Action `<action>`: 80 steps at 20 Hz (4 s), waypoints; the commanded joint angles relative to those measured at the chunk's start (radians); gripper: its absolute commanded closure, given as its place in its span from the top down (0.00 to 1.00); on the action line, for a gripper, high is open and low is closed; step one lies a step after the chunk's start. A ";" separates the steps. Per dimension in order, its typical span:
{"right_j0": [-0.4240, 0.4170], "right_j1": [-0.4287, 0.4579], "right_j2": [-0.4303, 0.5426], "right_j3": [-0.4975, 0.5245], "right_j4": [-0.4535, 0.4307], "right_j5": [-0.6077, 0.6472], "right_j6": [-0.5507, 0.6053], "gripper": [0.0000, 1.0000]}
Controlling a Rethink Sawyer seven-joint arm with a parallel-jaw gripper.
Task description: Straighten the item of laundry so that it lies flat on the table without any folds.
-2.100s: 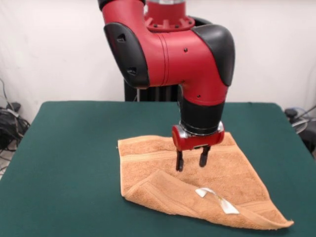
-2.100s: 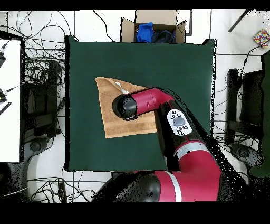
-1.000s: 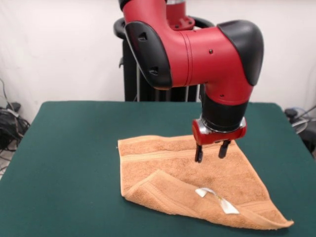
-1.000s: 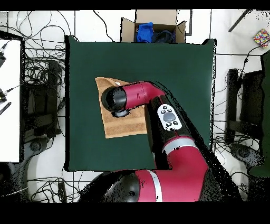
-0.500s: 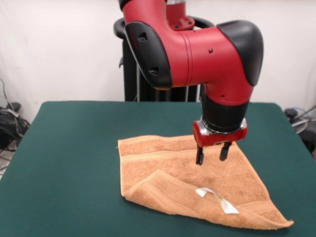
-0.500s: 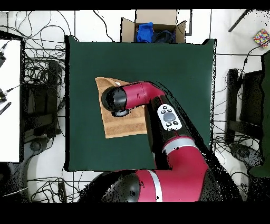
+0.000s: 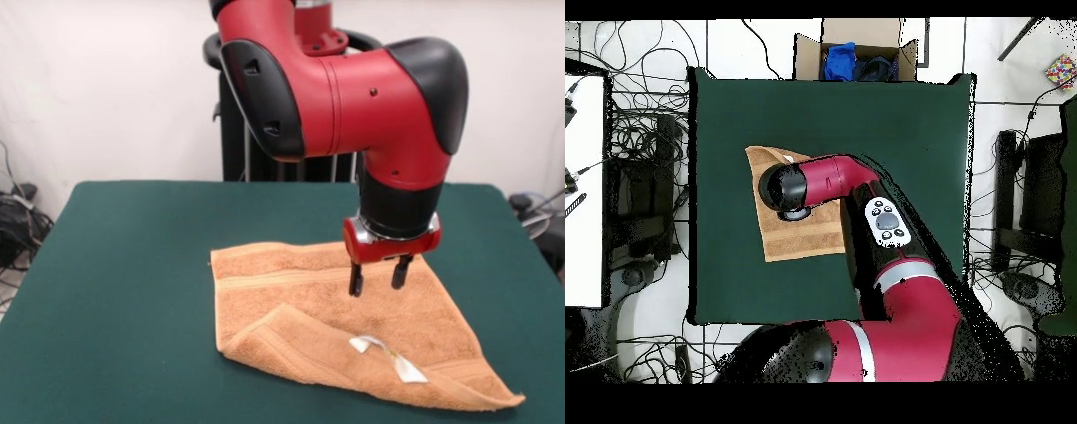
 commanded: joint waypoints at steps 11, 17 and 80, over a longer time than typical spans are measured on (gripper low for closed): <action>-0.012 0.043 -0.001 0.001 0.014 -0.065 0.078 1.00; -0.013 0.046 0.002 -0.006 0.014 -0.066 0.074 1.00; -0.108 0.063 0.070 -0.043 -0.007 0.000 -0.019 1.00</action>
